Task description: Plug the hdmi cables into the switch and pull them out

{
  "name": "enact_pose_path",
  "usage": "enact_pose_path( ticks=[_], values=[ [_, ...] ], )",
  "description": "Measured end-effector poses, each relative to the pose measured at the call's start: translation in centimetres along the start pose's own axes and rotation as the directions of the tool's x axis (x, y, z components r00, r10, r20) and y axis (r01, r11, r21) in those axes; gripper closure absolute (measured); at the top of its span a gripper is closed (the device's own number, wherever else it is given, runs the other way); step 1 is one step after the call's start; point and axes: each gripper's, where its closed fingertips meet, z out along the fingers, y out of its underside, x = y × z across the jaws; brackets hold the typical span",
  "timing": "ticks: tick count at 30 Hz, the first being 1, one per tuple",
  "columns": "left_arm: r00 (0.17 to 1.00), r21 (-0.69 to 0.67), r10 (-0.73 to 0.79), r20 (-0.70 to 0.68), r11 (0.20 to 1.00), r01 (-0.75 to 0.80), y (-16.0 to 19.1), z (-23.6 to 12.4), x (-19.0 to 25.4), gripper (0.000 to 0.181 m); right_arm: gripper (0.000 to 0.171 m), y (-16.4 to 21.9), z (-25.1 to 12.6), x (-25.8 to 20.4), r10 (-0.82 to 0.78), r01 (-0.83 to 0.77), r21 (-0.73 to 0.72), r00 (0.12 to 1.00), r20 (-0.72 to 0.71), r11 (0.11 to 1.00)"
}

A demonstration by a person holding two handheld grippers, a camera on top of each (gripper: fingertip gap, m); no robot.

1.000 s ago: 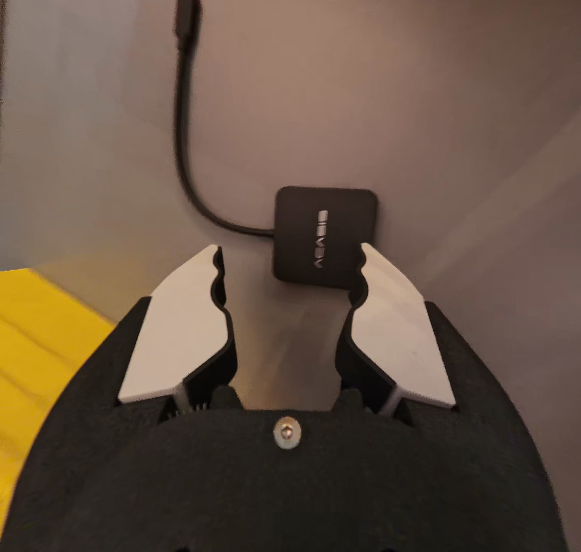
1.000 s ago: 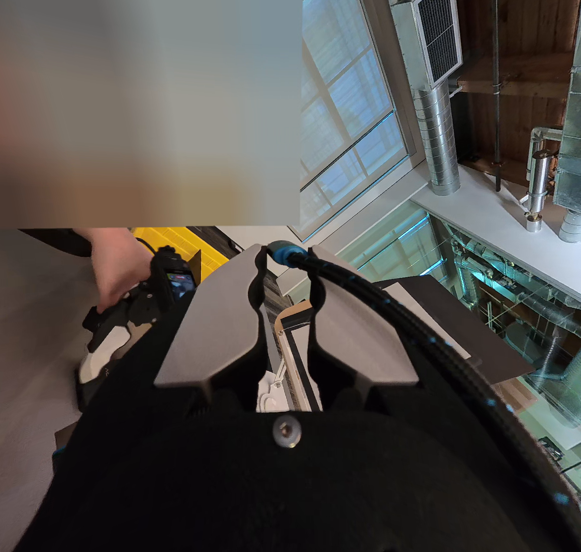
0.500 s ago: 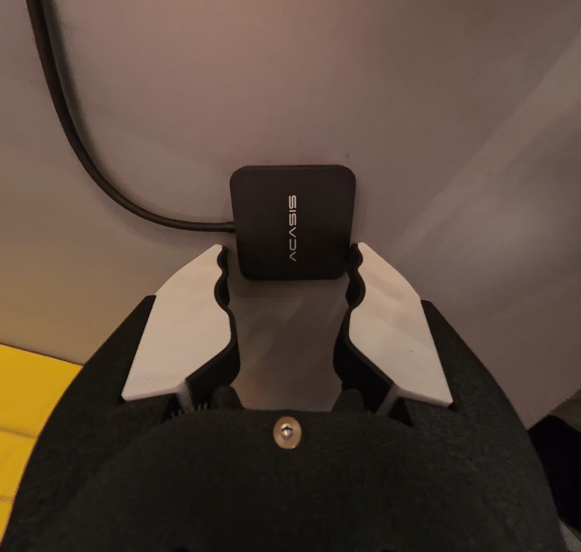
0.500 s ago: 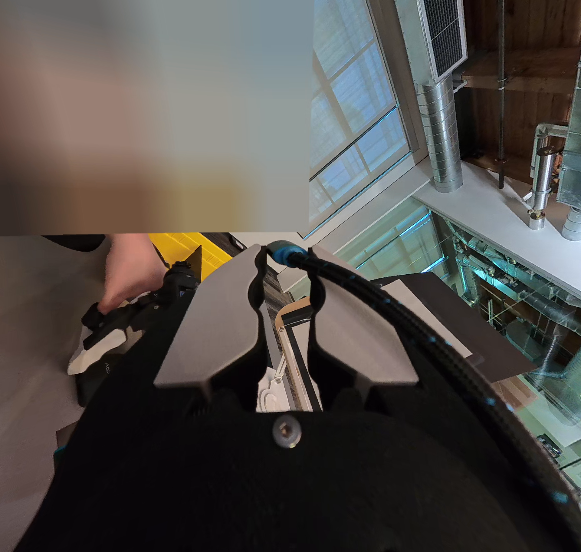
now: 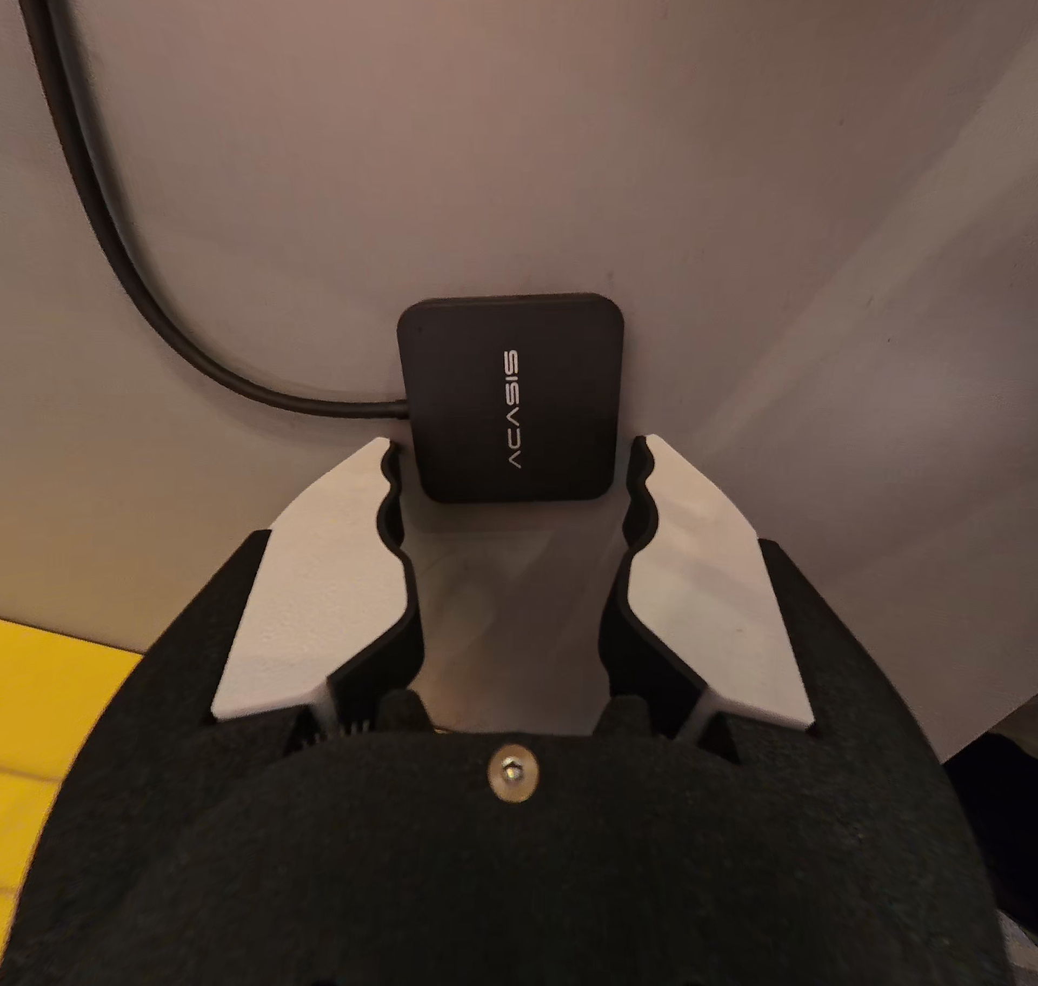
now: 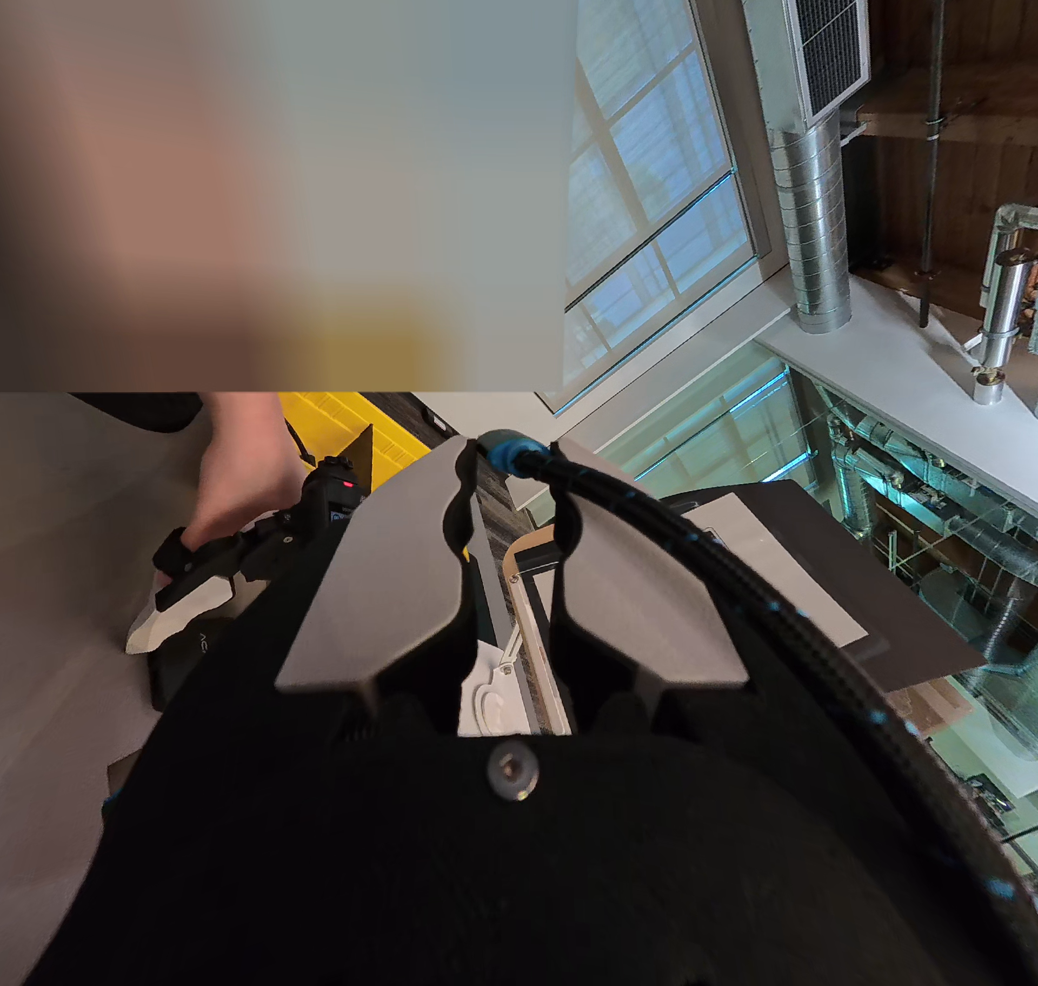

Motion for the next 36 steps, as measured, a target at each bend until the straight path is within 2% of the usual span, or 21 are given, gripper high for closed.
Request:
enact_pose_path(
  ticks=[5, 8, 21, 36],
  values=[
    [1.000, -0.032, -0.004, -0.002, 0.999, 0.004, -0.01, 0.01, -0.03, 0.105, 0.146, 0.16, 0.09, -0.07, -0.003, 0.003, -0.007, 1.000, 0.003, 1.000],
    [1.000, -0.026, 0.002, 0.000, 1.000, -0.002, -0.03, -0.06, -0.41, 0.115, 0.146, 0.25, 0.06, -0.06, -0.009, 0.009, -0.015, 1.000, 0.002, 1.000],
    [1.000, -0.101, 0.029, -0.005, 0.994, -0.029, 0.11, 0.01, -0.25, 0.115, 0.146, 0.02, -0.51, 0.46, -0.010, 0.010, -0.006, 1.000, -0.014, 1.000],
    [1.000, -0.094, 0.028, 0.006, 0.995, -0.027, 0.17, 0.02, -0.31, 0.115, 0.146, 0.14, -0.27, 0.19, -0.011, 0.011, -0.013, 1.000, -0.001, 1.000]
  ],
)
